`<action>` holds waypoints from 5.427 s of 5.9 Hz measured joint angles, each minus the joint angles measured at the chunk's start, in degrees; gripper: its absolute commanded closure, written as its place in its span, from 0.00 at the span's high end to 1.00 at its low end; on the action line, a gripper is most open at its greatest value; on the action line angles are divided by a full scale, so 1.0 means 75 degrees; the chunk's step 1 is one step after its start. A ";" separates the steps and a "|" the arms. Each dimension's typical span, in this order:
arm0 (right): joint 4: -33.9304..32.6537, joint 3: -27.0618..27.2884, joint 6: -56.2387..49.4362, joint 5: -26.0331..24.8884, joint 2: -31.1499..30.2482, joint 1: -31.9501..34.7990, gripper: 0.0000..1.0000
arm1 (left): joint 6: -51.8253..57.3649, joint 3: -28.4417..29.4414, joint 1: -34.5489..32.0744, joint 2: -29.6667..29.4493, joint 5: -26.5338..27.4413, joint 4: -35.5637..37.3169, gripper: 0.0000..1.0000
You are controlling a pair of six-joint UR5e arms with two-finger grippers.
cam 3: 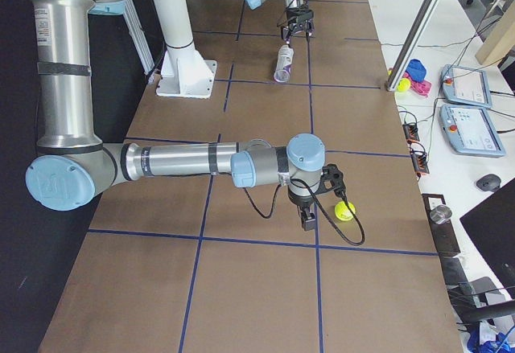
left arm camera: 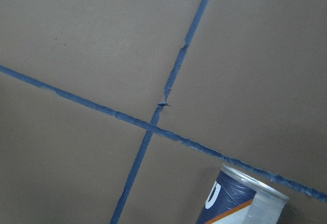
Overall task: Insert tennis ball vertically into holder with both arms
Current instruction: 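Reach the left gripper down to the clear can lying on its side, then close the left gripper around the clear can's body, then lift the can with the left gripper and stand it upright, open end up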
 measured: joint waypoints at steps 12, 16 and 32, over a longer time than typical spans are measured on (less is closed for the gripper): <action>0.0000 -0.0097 -0.0012 -0.0012 0.0000 -0.0102 1.00 | 0.0770 0.2052 0.1026 -0.0659 0.1047 0.0548 1.00; 0.0000 -0.0097 -0.0009 -0.0012 0.0000 -0.0108 1.00 | 0.0772 0.2856 0.0958 -0.0640 0.0841 -0.0481 0.93; 0.0000 -0.0075 -0.0007 -0.0013 0.0008 -0.0120 1.00 | -0.3732 0.1508 -0.0644 0.1907 -0.1721 -1.2322 0.78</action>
